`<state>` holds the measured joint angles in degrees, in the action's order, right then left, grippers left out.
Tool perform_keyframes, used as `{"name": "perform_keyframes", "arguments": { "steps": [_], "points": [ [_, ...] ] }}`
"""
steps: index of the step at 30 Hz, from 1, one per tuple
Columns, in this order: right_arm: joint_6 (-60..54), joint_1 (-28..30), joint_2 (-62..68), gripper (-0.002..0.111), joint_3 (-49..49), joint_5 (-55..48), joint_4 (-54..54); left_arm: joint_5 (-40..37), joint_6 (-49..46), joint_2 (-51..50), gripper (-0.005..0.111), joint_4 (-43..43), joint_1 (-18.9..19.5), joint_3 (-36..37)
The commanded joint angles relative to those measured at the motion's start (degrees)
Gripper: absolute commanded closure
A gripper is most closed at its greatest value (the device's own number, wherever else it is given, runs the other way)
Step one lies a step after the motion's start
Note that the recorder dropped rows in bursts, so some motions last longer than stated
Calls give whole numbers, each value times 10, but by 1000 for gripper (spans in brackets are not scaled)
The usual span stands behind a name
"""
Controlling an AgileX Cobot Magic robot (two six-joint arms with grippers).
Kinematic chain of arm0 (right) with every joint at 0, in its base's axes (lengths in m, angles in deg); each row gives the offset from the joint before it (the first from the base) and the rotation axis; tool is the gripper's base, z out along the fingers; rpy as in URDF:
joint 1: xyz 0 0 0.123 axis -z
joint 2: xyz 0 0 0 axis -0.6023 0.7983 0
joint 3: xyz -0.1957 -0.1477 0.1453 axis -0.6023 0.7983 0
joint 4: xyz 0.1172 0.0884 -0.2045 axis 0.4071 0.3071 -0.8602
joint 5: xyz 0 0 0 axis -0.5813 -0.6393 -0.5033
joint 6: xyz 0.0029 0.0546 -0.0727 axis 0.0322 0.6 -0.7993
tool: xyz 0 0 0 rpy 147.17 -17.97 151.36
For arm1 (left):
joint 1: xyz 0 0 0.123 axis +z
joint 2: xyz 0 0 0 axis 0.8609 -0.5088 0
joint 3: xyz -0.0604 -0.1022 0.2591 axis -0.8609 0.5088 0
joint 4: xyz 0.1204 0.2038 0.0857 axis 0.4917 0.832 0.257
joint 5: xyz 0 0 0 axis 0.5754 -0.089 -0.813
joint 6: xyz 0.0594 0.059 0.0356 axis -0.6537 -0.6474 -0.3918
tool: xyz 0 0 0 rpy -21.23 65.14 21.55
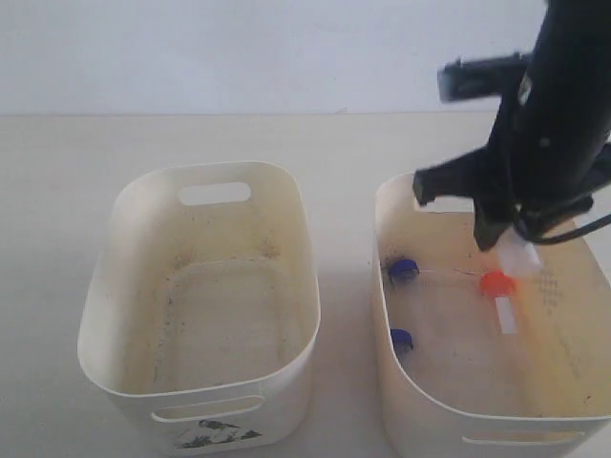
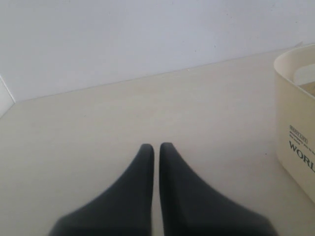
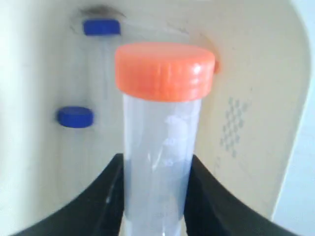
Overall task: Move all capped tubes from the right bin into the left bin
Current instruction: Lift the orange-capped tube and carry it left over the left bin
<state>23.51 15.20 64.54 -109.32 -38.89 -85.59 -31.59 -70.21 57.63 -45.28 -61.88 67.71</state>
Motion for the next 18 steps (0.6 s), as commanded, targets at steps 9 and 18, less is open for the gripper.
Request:
{"name": "perform_keyframes", "arguments": {
  "steps": [9, 18],
  "points": [
    [-429, 1, -113, 108, -25, 132, 480, 5, 8, 0, 102, -2, -1, -2],
    [-501, -4, -99, 108, -25, 169, 543, 5, 8, 0, 102, -2, -1, -2]
  ]
}}
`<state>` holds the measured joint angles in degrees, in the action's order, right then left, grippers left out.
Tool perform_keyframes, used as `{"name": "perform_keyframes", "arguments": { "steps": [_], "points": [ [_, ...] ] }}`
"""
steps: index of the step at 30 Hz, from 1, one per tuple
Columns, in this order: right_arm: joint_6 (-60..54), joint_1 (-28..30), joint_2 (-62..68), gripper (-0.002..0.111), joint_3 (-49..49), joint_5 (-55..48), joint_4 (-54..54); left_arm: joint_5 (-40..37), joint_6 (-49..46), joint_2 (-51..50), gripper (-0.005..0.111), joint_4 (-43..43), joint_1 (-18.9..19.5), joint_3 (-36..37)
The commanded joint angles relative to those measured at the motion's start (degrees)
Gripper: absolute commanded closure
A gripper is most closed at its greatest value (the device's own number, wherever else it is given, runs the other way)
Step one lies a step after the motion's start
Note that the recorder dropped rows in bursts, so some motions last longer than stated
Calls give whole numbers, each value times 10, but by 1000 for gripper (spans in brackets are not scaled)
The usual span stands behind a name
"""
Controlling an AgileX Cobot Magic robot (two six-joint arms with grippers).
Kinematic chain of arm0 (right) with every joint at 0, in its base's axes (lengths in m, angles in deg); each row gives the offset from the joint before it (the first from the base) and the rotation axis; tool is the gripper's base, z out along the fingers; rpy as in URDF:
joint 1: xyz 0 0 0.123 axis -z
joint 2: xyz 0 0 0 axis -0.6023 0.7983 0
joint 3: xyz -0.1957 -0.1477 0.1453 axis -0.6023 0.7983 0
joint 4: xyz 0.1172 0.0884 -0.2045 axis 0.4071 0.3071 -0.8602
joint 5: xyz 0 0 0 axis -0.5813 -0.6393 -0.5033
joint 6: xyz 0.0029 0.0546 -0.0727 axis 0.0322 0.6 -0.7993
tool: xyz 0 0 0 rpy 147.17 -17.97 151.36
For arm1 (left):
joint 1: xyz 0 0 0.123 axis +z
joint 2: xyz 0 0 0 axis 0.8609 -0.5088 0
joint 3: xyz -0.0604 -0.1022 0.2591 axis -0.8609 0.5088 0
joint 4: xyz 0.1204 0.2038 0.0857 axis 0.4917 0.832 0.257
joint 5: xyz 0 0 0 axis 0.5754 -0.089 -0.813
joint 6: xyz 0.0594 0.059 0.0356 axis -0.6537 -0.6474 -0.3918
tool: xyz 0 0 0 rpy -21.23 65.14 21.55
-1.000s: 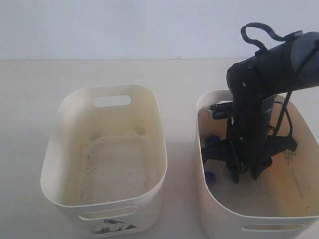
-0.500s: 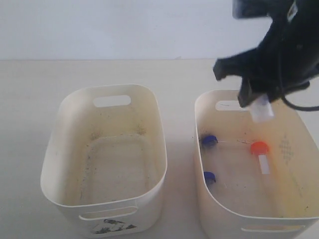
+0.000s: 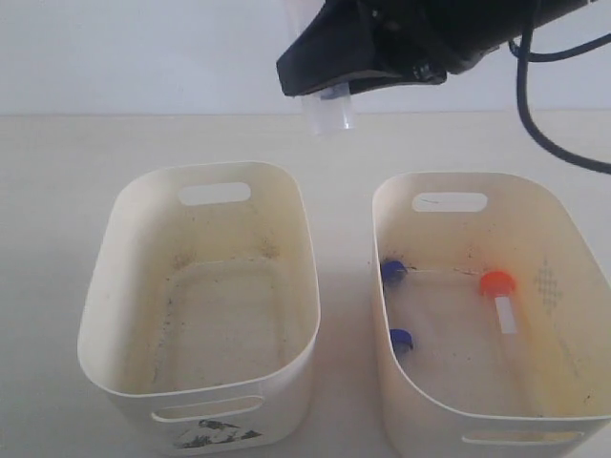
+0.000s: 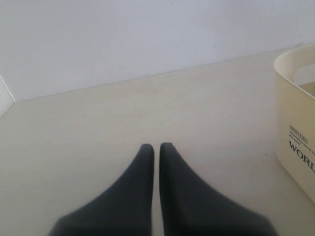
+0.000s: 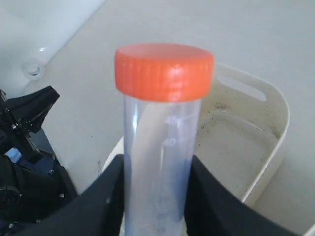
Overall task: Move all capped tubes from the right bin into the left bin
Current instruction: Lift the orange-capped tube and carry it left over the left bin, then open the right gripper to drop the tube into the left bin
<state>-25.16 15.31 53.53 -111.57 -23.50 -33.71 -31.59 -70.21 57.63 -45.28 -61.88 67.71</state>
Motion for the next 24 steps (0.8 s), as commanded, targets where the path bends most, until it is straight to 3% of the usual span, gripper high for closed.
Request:
{"name": "perform_keyframes", "arguments": {
  "steps": [1, 11, 13, 19, 22, 24],
  "points": [
    [-15, -12, 19, 108, -3, 24, 25, 5, 8, 0, 102, -2, -1, -2],
    [-27, -135, 139, 107, -3, 149, -33, 5, 8, 0, 102, -2, -1, -2],
    [-27, -141, 161, 101, -3, 157, -37, 5, 8, 0, 102, -2, -1, -2],
    [-11, -143, 216, 56, -3, 159, -41, 5, 8, 0, 102, -2, -1, -2],
    [-8, -143, 222, 53, -3, 159, -41, 5, 8, 0, 102, -2, -1, -2],
    [2, -143, 215, 62, -3, 159, -41, 5, 8, 0, 102, -2, -1, -2]
  ]
}}
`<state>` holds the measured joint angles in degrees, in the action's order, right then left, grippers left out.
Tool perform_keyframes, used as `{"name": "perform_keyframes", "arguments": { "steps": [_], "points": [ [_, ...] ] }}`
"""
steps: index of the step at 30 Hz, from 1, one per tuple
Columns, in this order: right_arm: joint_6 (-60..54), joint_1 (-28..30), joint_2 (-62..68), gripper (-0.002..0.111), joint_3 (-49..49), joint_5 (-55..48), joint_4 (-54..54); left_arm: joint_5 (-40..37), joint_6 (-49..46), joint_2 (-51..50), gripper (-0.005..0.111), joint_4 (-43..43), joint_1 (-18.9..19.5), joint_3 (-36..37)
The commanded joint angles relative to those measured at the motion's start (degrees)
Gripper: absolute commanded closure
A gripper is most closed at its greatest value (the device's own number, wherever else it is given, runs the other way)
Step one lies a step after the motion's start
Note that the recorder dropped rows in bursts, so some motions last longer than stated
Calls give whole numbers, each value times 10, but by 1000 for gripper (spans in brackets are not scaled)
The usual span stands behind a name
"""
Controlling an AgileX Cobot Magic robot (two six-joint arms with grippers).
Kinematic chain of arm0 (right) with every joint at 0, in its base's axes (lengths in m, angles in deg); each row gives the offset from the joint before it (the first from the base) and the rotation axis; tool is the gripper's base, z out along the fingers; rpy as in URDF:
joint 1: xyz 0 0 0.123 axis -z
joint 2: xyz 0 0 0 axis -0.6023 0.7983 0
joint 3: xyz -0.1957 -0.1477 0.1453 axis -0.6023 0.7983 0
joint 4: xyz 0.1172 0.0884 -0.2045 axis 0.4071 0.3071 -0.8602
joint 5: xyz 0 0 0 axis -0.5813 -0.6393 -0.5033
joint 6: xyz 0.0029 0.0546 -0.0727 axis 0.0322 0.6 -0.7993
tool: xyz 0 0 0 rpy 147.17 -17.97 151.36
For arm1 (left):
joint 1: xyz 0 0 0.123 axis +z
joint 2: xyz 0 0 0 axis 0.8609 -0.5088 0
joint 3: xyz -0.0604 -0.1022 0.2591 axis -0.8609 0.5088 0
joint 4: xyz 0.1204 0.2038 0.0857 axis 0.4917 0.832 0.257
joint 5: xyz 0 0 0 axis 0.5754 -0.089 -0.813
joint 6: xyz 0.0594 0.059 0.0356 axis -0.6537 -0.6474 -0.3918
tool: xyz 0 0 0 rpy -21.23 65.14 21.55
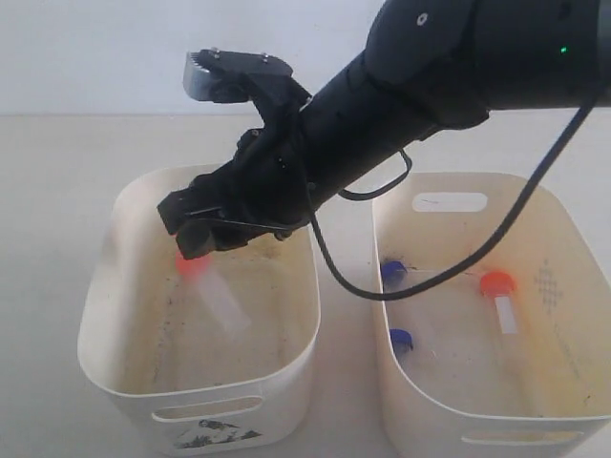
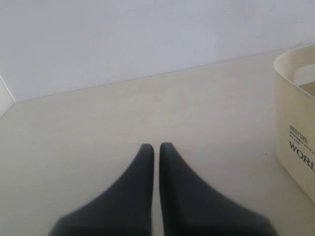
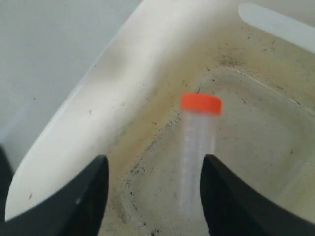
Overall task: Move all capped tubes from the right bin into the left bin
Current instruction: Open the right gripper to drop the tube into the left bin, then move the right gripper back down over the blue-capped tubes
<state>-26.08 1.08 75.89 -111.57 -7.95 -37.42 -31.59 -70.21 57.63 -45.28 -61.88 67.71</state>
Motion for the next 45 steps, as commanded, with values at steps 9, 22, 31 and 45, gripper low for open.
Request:
{"name": "perform_keyframes", "arguments": {
  "steps": [9, 22, 31, 45],
  "points": [
    [20, 1, -127, 108, -3, -7, -86, 5, 8, 0, 102, -2, -1, -2],
    [43, 1, -287, 108, -3, 12, -162, 5, 8, 0, 102, -2, -1, -2],
    [736, 1, -273, 108, -3, -343, -683, 5, 8, 0, 102, -2, -1, -2],
    [697, 1, -155, 108, 22, -343, -655, 5, 8, 0, 102, -2, -1, -2]
  ]
}}
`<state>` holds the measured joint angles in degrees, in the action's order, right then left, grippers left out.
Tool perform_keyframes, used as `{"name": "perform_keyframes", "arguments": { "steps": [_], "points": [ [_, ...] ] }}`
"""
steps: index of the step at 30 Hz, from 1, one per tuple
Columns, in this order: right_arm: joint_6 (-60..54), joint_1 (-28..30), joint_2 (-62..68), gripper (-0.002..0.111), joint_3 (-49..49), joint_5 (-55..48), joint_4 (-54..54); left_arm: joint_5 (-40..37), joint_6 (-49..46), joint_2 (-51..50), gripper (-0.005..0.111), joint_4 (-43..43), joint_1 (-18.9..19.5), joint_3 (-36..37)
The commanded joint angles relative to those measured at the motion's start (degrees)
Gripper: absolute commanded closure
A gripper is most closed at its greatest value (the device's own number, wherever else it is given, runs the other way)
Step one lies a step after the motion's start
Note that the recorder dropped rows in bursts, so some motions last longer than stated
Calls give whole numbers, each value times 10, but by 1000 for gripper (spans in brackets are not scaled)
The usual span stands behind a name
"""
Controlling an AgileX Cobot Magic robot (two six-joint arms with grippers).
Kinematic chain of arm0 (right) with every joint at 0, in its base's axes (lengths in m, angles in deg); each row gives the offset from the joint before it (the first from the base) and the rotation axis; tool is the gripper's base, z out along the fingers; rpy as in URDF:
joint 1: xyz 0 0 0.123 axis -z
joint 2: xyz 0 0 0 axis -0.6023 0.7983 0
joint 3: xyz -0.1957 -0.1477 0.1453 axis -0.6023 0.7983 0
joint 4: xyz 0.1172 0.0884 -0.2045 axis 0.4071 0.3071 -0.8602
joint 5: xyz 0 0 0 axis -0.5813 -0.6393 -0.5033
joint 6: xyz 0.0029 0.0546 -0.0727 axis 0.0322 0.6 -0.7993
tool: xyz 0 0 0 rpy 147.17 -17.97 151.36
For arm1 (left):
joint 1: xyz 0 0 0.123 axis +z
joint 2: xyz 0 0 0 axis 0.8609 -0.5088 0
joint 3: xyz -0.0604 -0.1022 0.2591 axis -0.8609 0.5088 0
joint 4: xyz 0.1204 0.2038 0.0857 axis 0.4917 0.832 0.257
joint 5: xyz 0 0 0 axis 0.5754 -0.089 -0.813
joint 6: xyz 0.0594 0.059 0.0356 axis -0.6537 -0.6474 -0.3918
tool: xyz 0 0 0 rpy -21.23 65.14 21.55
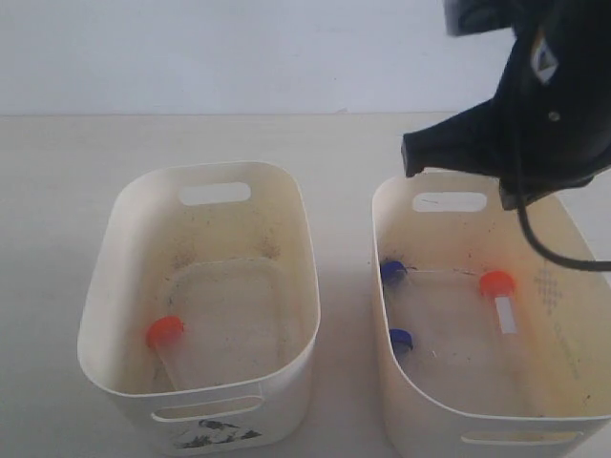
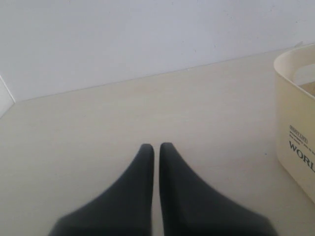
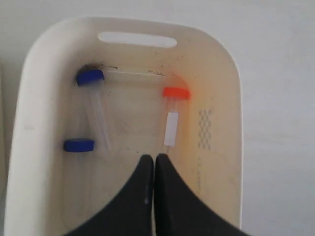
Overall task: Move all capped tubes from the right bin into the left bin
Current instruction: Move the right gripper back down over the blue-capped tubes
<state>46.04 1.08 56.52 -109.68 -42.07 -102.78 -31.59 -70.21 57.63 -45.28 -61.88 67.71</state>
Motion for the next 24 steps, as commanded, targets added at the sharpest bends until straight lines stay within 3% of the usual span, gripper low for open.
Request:
{"name": "perform_keyframes", "arguments": {
  "steps": [1, 10, 24],
  "points": [
    [-33, 4, 50, 108, 3, -1, -1, 5, 8, 0, 102, -2, -1, -2],
    [-163, 126, 76, 109, 3, 11, 163, 5, 8, 0, 102, -2, -1, -2],
    [-209, 137, 169, 109, 3, 41, 197, 5, 8, 0, 102, -2, -1, -2]
  ]
}}
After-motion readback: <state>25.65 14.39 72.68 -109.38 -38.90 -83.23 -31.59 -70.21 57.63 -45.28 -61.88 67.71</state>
